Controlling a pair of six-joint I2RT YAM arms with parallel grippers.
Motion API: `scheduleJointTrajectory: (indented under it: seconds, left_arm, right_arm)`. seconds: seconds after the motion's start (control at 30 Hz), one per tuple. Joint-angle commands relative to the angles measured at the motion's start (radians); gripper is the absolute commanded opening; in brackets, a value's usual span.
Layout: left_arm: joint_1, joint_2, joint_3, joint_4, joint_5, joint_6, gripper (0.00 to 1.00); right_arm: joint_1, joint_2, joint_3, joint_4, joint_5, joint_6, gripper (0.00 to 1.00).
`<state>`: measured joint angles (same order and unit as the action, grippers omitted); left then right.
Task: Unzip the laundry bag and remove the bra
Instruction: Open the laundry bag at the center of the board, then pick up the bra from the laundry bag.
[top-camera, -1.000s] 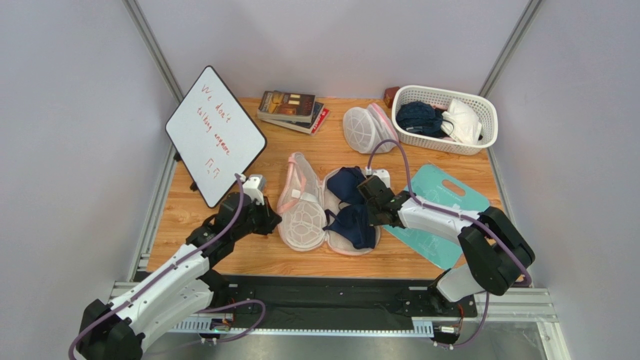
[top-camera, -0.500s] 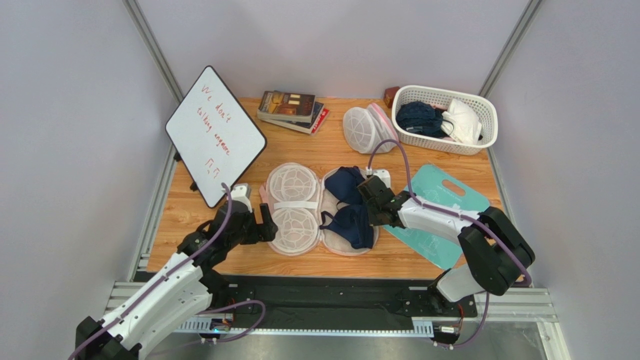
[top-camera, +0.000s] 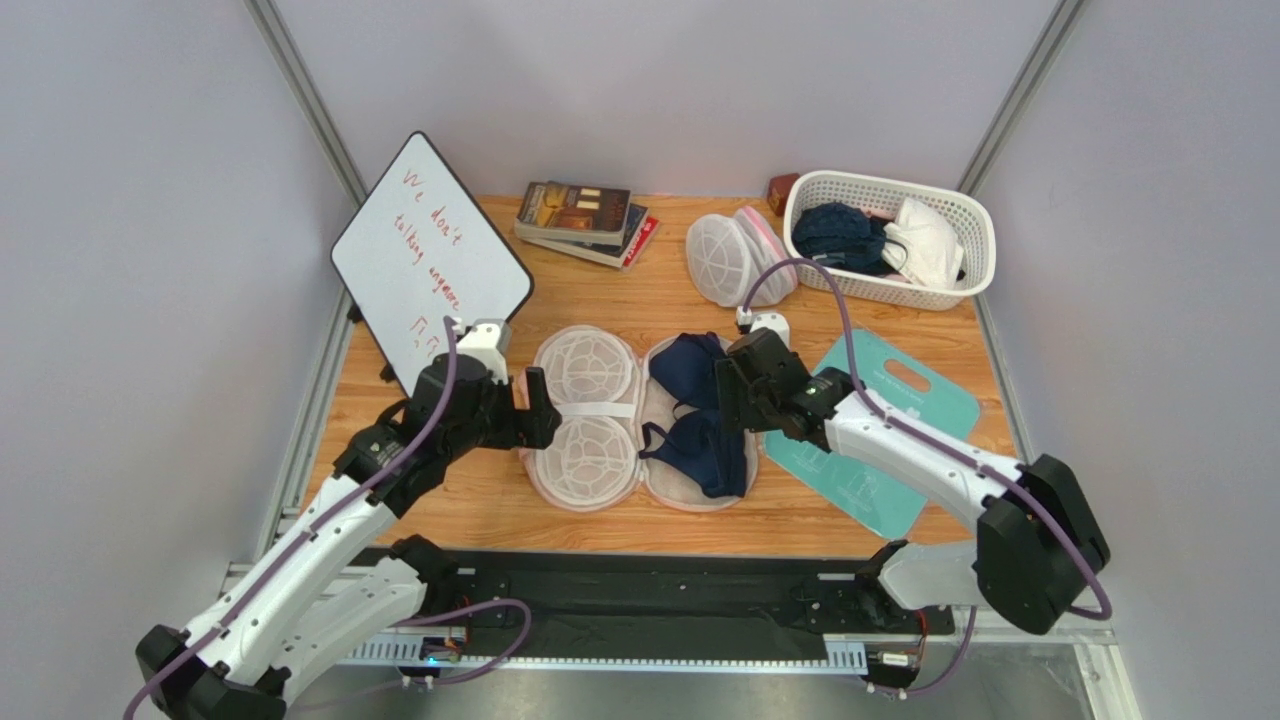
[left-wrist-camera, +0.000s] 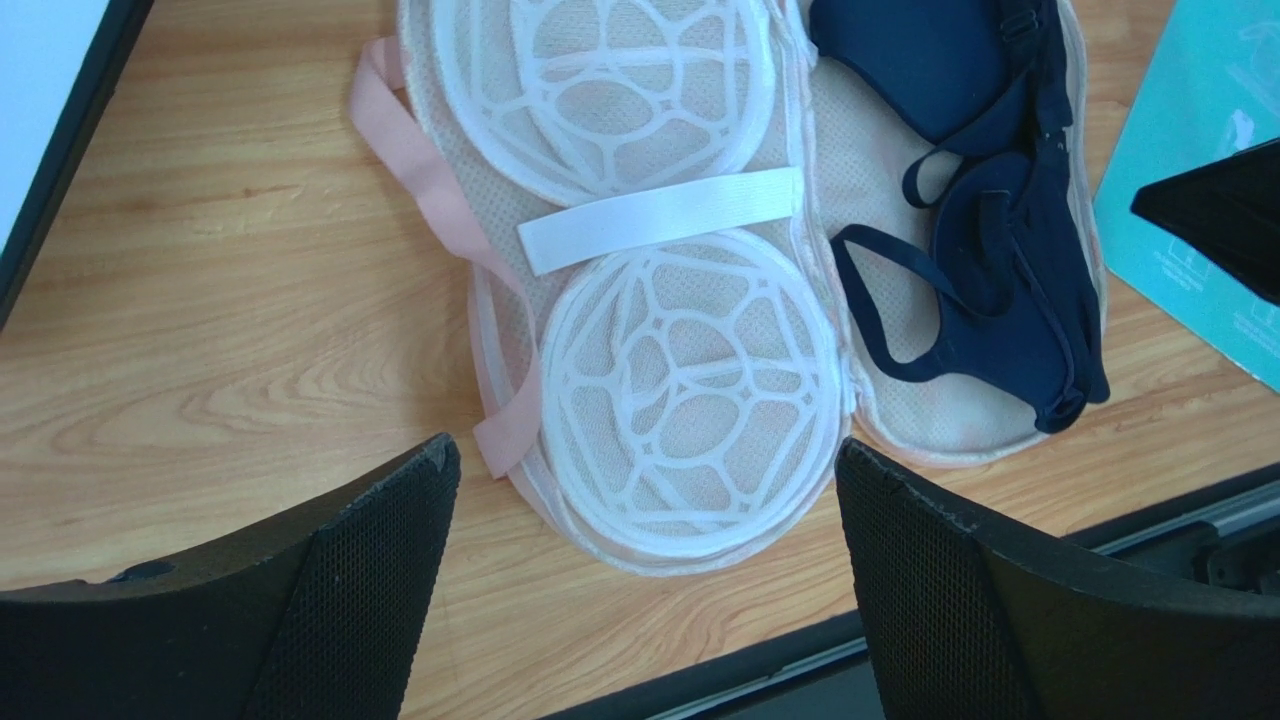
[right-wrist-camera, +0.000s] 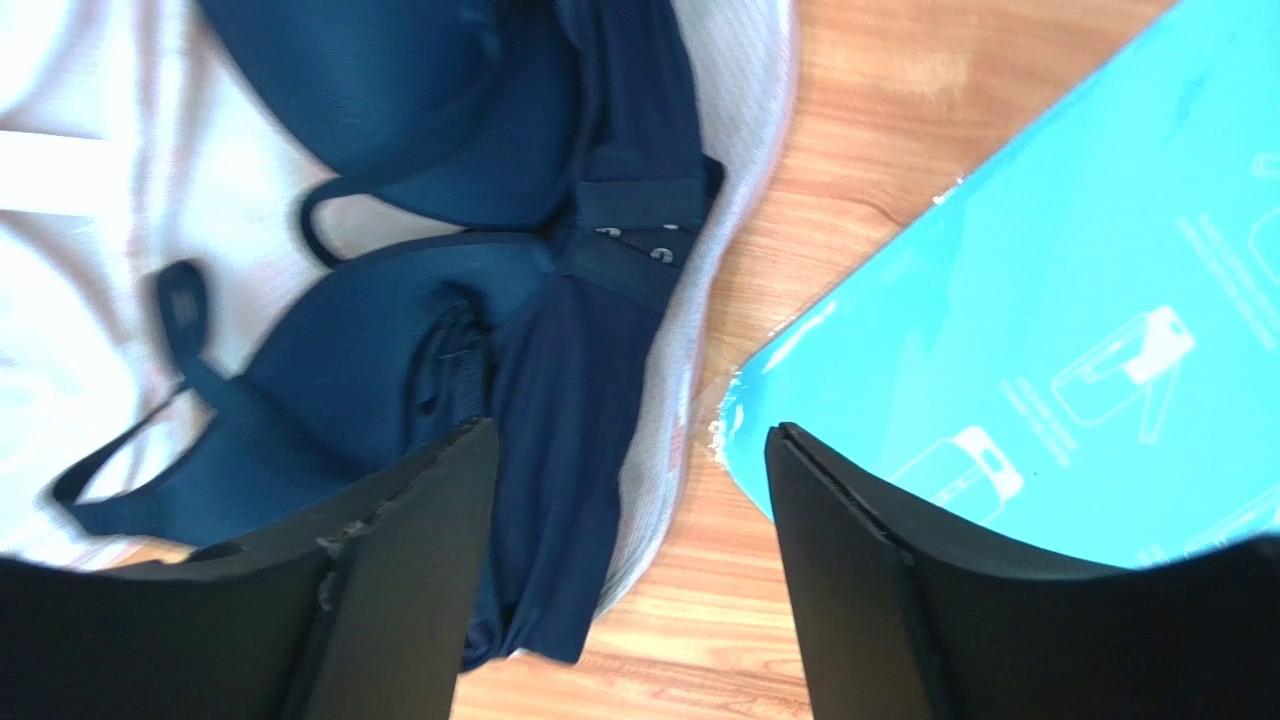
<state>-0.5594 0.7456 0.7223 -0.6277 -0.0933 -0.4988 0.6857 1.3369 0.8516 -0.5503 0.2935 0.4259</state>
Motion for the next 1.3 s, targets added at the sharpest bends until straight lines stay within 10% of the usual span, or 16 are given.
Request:
scheduleJointTrajectory:
  seconds: [0.0, 0.87, 0.97, 1.13, 1.27]
  left_arm:
    - [0.012, 0.043, 0.058, -0.001, 0.084, 0.085, 1.0]
    - [0.013, -0.031, 0.04, -0.01, 0.087, 0.103, 1.0]
    - [0.013, -0.04, 0.04, -0.015, 0.087, 0.111, 1.0]
    - [0.013, -0.048, 0.043, -0.021, 0.087, 0.117, 1.0]
    - [0.013, -0.052, 0.051, -0.029, 0.086, 0.131, 1.0]
  right_arm:
    - [0.002, -0.085, 0.055, -0.046, -0.136, -0.05, 0.73]
    - [0.002, 0.114, -0.114, 0.136, -0.355, 0.02, 0.79]
    - [0.002, 0.107, -0.109, 0.133, -0.355, 0.022, 0.64]
    - [0.002, 0.062, -0.08, 0.098, -0.36, 0.022, 0.04]
    - [0.002, -0.033, -0.002, -0.005, -0.338, -0.002, 0.0]
